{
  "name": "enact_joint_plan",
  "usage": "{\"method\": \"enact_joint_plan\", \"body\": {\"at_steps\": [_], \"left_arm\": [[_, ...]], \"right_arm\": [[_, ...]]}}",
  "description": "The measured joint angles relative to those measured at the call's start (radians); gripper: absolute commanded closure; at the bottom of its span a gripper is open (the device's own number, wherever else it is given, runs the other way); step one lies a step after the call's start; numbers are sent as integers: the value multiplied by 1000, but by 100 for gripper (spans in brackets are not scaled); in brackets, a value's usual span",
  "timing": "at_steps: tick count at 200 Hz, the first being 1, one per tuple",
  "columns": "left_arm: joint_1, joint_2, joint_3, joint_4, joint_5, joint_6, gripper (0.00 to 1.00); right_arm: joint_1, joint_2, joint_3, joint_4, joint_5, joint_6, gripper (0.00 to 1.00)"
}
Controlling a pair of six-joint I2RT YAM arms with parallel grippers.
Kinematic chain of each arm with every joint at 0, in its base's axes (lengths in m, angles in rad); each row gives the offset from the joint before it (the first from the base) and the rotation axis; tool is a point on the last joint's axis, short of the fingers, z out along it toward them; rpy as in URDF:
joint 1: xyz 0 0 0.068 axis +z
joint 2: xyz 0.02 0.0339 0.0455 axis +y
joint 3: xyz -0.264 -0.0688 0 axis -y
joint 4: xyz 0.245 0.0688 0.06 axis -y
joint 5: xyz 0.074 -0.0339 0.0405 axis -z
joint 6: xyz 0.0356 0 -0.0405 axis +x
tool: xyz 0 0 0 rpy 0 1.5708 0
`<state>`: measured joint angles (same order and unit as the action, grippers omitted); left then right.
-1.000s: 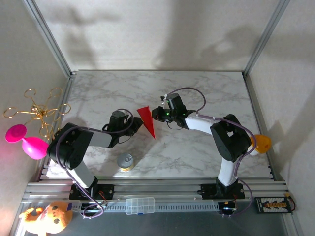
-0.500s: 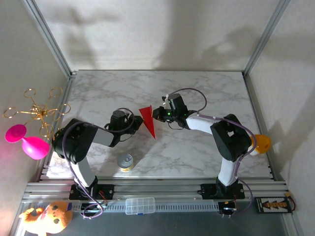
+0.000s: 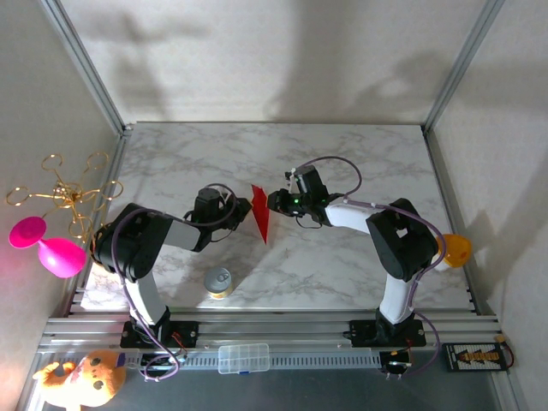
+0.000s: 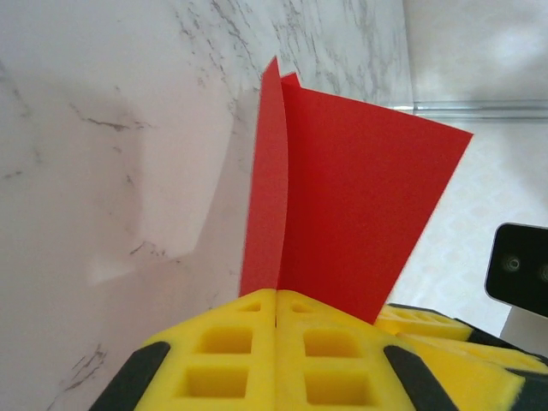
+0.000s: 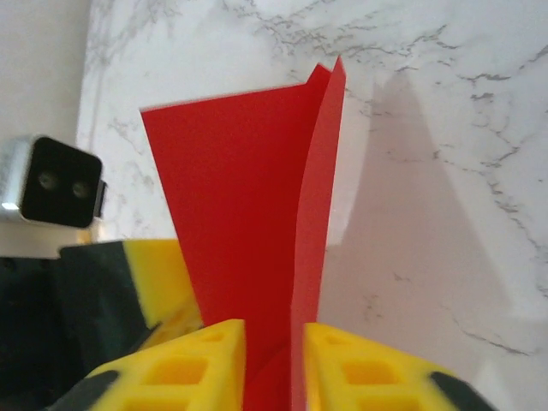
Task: Fold a paper plane with a square sheet of paper (pick it up from the middle)
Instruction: Turn over a paper plane at the center of the table.
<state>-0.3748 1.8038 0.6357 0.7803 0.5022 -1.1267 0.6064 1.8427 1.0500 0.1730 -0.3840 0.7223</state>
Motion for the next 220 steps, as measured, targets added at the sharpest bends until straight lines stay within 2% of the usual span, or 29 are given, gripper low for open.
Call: {"method": "enact_joint_plan", "body": {"at_steps": [41, 76, 103, 128, 147, 170, 220], "left_arm": [[-10, 0, 14, -53, 0, 39, 100], [-16, 6, 33, -84, 1, 60, 100], [-22, 17, 46, -91, 5, 71, 100], [-23, 19, 48, -104, 3, 77, 100], [-23, 19, 48, -117, -2, 80, 100], [-23, 18, 47, -130, -27, 80, 100], [-23, -13, -6, -131, -78, 75, 100]], "right_arm": [[0, 11, 23, -74, 47, -27, 59], [0, 55, 59, -104, 34, -48, 59], [0, 98, 97, -133, 20, -61, 68], [0, 106, 101, -148, 21, -68, 86], [-2, 106, 100, -154, 24, -68, 93], [-13, 105, 90, -145, 24, -53, 97], [-39, 103, 26, -125, 24, -26, 98]]}}
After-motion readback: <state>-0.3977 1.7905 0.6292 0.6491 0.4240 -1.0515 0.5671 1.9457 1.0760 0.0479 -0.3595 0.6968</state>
